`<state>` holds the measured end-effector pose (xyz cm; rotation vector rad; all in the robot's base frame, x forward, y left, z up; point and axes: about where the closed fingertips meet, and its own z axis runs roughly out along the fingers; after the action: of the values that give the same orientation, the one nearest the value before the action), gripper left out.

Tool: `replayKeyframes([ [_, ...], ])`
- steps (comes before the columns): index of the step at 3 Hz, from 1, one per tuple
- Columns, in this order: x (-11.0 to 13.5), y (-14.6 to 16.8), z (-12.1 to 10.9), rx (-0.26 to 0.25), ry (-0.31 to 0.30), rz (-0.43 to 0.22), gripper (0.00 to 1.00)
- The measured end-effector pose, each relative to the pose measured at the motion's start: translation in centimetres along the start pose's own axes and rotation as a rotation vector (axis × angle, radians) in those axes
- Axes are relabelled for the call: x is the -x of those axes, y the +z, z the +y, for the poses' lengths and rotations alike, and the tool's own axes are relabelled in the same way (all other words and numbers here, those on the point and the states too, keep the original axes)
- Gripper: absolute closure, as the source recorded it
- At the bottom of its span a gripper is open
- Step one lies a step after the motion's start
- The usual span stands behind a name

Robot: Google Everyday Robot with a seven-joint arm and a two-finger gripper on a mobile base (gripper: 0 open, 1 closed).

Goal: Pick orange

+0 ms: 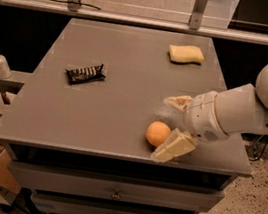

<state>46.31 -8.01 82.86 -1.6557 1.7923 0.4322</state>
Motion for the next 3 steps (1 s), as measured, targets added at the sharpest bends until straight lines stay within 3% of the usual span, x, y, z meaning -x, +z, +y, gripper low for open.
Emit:
replayKeyframes([
  [3, 0.56, -0.04, -0.21, -0.018, 0.020, -0.043, 0.87],
])
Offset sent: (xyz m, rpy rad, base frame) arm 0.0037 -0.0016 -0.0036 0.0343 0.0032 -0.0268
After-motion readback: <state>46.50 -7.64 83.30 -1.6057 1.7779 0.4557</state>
